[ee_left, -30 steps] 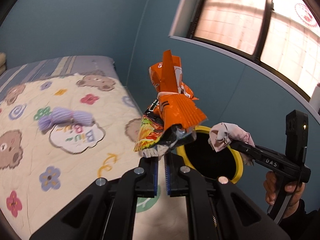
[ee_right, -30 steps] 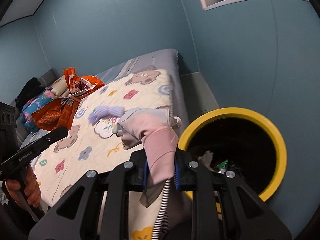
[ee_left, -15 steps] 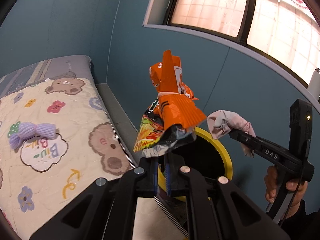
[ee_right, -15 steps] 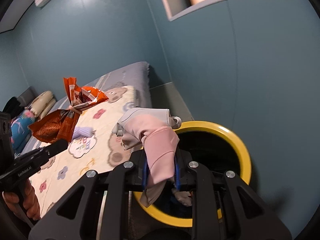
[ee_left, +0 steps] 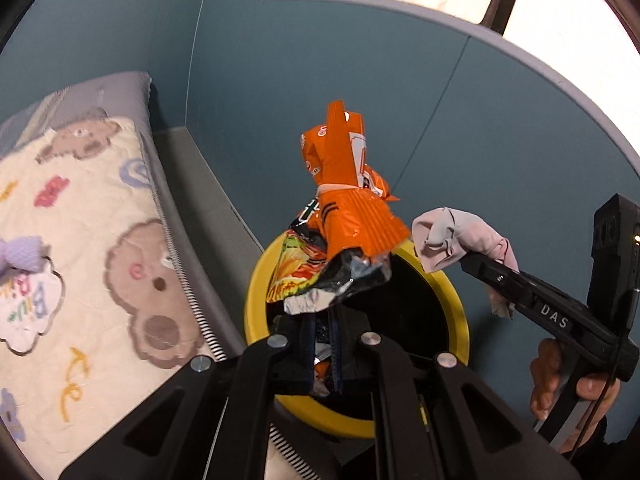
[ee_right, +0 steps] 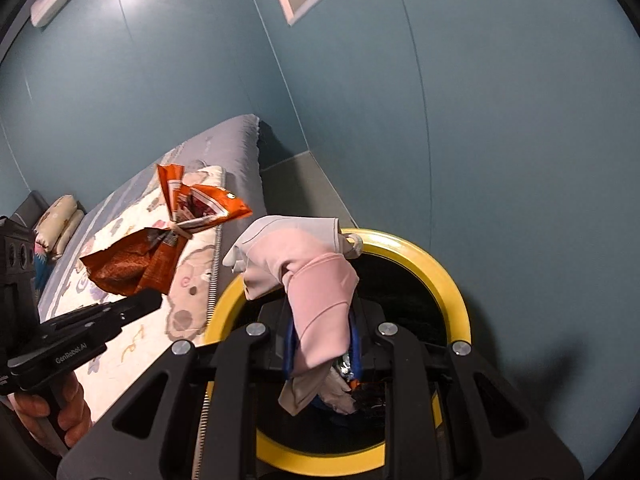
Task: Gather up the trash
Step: 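Carry the orange wrapper and pink cloth over the yellow-rimmed bin with both tools, then open the left tool to drop the wrapper while the right tool drops the pink cloth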
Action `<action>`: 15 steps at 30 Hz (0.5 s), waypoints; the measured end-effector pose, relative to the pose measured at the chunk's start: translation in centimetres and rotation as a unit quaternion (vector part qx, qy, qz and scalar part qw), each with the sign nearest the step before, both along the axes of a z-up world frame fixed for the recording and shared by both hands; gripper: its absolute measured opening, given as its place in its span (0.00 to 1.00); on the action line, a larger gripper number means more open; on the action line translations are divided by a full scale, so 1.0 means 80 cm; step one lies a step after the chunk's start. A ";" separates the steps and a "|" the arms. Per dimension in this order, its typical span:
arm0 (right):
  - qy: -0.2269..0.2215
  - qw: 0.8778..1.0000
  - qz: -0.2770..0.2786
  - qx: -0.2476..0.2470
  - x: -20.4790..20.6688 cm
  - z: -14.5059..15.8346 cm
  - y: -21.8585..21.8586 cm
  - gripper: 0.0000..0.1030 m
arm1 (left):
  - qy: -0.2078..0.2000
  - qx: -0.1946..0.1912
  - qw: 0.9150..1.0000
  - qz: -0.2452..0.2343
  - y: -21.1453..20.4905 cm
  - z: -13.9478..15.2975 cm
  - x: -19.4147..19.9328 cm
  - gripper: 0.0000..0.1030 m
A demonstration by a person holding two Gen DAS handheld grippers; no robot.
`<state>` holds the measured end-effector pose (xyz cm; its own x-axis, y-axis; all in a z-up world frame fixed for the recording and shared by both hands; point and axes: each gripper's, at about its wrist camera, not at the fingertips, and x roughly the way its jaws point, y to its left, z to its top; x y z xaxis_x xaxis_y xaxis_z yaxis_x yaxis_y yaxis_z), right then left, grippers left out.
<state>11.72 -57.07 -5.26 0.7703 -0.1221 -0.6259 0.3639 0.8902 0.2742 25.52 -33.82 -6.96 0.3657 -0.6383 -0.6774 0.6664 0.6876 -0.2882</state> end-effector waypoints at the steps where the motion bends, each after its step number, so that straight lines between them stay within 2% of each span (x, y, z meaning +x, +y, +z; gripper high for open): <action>1: 0.003 1.000 -0.002 -0.001 0.001 -0.002 -0.003 0.19 | 0.003 0.001 1.000 0.001 -0.004 -0.004 0.003 0.05; 6: 0.013 1.000 -0.005 0.010 0.010 -0.023 -0.018 0.24 | 0.052 -0.008 0.999 -0.003 -0.024 -0.034 0.021 0.06; 9: 0.023 1.000 -0.005 0.010 0.014 -0.032 -0.021 0.26 | 0.060 -0.012 0.998 0.000 -0.029 -0.040 0.025 0.07; 11: 0.025 1.000 -0.007 0.011 0.020 -0.032 -0.020 0.29 | 0.066 -0.016 0.998 0.000 -0.032 -0.041 0.026 0.11; 12: 0.026 1.000 -0.010 0.008 0.019 -0.032 -0.020 0.34 | 0.067 -0.018 0.998 0.001 -0.032 -0.041 0.026 0.13; 13: 0.025 1.000 -0.013 0.007 0.018 -0.031 -0.020 0.40 | 0.069 -0.021 0.997 0.002 -0.032 -0.041 0.026 0.19; 15: 0.023 1.000 -0.017 0.007 0.018 -0.029 -0.020 0.44 | 0.069 -0.022 0.997 0.005 -0.032 -0.039 0.026 0.28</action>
